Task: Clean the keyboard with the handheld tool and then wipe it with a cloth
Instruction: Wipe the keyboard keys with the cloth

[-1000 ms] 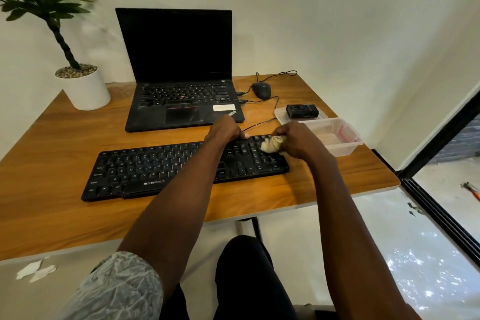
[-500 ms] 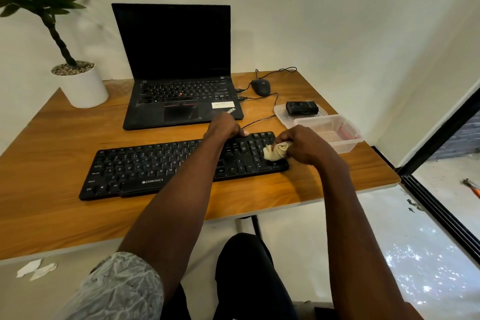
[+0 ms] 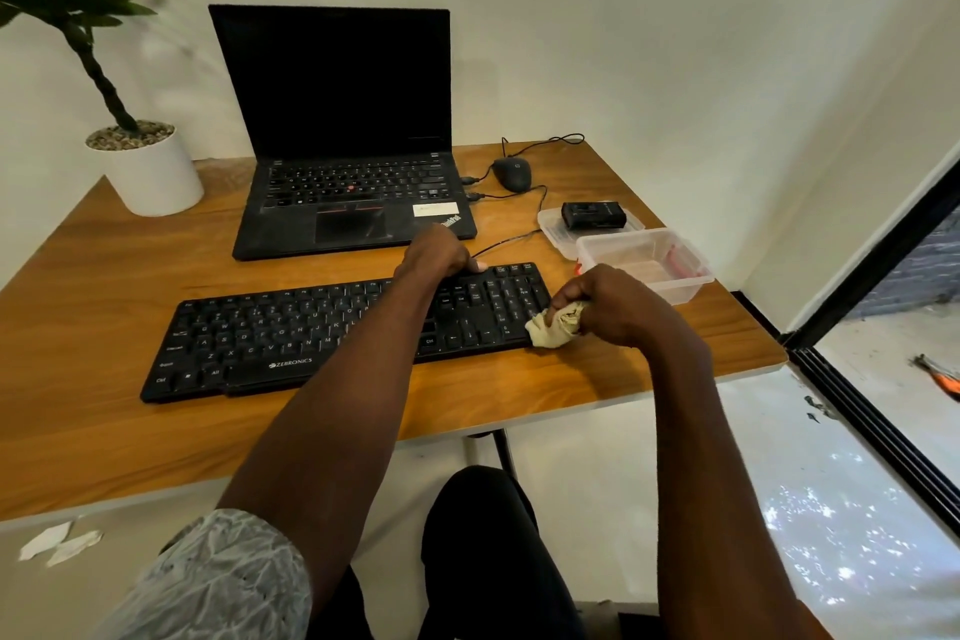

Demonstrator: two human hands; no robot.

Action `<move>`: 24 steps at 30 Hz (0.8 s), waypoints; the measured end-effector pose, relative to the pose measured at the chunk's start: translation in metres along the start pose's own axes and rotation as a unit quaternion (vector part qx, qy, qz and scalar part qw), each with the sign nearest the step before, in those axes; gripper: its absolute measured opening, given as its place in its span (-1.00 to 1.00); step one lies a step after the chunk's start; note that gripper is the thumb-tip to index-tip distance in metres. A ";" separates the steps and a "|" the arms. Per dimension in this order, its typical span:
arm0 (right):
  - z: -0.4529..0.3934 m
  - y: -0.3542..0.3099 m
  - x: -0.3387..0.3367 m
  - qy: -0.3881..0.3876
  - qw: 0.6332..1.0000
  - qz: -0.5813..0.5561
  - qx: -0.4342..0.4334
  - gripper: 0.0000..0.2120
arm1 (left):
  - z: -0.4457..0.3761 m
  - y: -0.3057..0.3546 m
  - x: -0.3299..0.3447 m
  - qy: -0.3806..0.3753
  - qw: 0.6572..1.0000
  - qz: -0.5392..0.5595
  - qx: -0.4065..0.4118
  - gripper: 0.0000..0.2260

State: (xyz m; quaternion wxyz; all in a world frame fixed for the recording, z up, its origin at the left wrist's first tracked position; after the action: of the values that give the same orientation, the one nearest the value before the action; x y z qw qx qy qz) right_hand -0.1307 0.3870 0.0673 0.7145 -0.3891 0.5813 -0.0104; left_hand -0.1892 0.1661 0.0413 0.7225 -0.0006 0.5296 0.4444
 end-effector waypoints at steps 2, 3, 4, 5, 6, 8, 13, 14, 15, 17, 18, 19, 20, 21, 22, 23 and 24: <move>-0.009 -0.003 0.001 0.039 0.999 0.004 0.002 -0.69 | 0.000 0.000 -0.001 0.000 1.000 0.003 0.001 -0.38; -0.016 -0.005 0.005 0.080 0.997 0.002 -0.003 -0.69 | 0.001 0.000 0.000 -0.001 1.000 0.003 0.003 -0.38; -0.023 -0.007 0.009 0.124 0.992 -0.005 -0.012 -0.71 | 0.001 0.000 0.000 0.000 1.000 0.002 0.005 -0.37; -0.027 -0.008 0.014 0.161 0.987 -0.016 -0.017 -0.74 | 0.002 0.000 0.000 0.001 1.000 0.001 0.006 -0.37; -0.029 -0.008 0.018 0.182 0.983 -0.026 -0.017 -0.76 | 0.002 0.000 0.000 0.003 1.000 0.001 0.006 -0.37; -0.023 -0.006 0.021 0.171 0.985 -0.033 -0.010 -0.76 | 0.001 -0.001 0.000 0.003 1.000 0.003 0.002 -0.37; 0.001 0.006 0.009 0.030 0.999 -0.003 -0.014 -0.68 | 0.001 0.000 0.000 0.000 1.000 0.000 0.001 -0.40; -0.004 0.004 0.010 0.042 0.999 0.000 -0.016 -0.69 | 0.002 0.000 0.000 0.002 1.000 -0.002 0.002 -0.41; -0.010 -0.001 0.011 0.077 0.997 -0.007 -0.020 -0.71 | 0.003 0.001 0.000 0.005 1.000 -0.006 0.004 -0.40; -0.027 -0.013 0.019 0.163 0.986 -0.025 -0.024 -0.77 | 0.003 0.001 0.000 0.008 1.000 -0.009 0.005 -0.38; -0.035 -0.017 0.024 0.199 0.979 -0.027 -0.028 -0.78 | 0.004 0.001 0.000 0.009 1.000 -0.009 0.005 -0.38; -0.040 -0.021 0.027 0.222 0.974 -0.023 -0.034 -0.78 | 0.005 0.002 0.000 0.011 1.000 -0.010 0.005 -0.38; -0.043 -0.023 0.029 0.228 0.973 -0.018 -0.035 -0.78 | 0.005 0.001 -0.001 0.013 1.000 -0.011 0.004 -0.37; -0.042 -0.023 0.028 0.217 0.975 -0.018 -0.035 -0.80 | 0.005 0.000 -0.001 0.014 1.000 -0.010 0.003 -0.38; -0.038 -0.021 0.024 0.188 0.982 -0.017 -0.032 -0.80 | 0.004 0.000 -0.001 0.013 1.000 -0.006 0.002 -0.38; -0.032 -0.018 0.020 0.138 0.990 -0.010 -0.030 -0.79 | 0.003 0.000 -0.001 0.012 1.000 -0.002 0.003 -0.39; -0.025 -0.016 0.016 0.084 0.996 -0.001 -0.032 -0.76 | 0.002 0.000 -0.001 0.010 1.000 0.001 0.005 -0.40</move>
State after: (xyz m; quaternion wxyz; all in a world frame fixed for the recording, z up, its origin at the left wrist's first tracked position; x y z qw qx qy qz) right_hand -0.1398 0.3550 0.0627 0.6499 -0.4103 0.6392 -0.0251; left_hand -0.1878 0.1664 0.0427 0.7164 -0.0011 0.5391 0.4430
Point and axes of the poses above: each hand's wrist, its own z-axis away from the middle knuckle, its own x-axis out of the palm, y = z × x, the point moved 2 cm from there along -z, towards the middle knuckle, and after that the axes turned 13 degrees about -x, right-handed, at the moved point
